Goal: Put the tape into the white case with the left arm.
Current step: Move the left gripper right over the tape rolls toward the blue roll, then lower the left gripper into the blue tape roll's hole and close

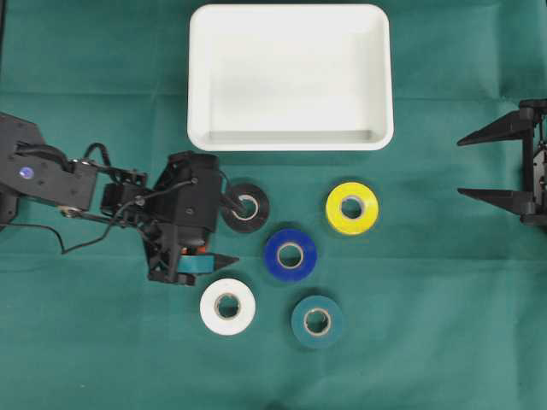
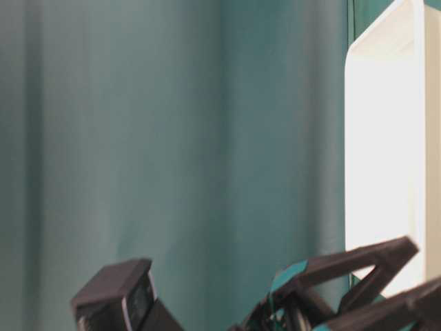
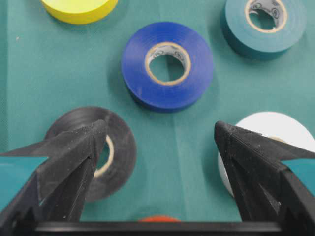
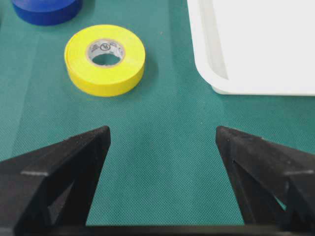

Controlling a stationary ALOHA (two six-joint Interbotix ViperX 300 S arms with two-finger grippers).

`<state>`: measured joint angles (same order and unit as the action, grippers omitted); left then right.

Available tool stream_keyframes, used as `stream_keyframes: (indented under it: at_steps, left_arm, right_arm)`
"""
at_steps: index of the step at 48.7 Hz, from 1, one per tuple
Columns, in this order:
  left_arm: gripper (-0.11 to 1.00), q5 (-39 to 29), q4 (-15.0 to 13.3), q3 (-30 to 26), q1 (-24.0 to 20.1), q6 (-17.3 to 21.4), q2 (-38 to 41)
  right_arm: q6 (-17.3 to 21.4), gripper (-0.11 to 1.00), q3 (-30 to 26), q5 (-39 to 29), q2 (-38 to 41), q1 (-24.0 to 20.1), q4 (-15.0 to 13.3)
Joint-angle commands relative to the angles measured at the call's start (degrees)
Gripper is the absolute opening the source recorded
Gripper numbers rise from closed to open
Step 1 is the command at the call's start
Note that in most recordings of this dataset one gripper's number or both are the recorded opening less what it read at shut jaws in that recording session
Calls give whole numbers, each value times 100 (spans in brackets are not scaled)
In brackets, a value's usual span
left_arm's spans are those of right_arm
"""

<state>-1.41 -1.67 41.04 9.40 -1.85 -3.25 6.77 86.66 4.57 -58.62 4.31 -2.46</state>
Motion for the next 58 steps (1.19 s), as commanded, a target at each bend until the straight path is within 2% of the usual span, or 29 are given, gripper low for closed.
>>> stream_keyframes:
  at_steps: [1,19,33,47,58]
  left_arm:
    - [98,26,9,-299,9,0,132]
    - [98,-26,9,-993,-26,9,896]
    - [98,-431,18,-1529,9,26,1292]
    - [98,-554,26,-1688,-88,26,1521]
    - [98,-554,26,-1688,-360,26,1767]
  right_arm:
    - [0,62,-62,53,35,9,-9]
    - [0,62,-70,53,0,9,-9]
    - [0,62,-53,53,-26,9,-9]
    - [0,62,-53,44,-26,9,-9]
    - [0,62,-53,53,-26,9,-9]
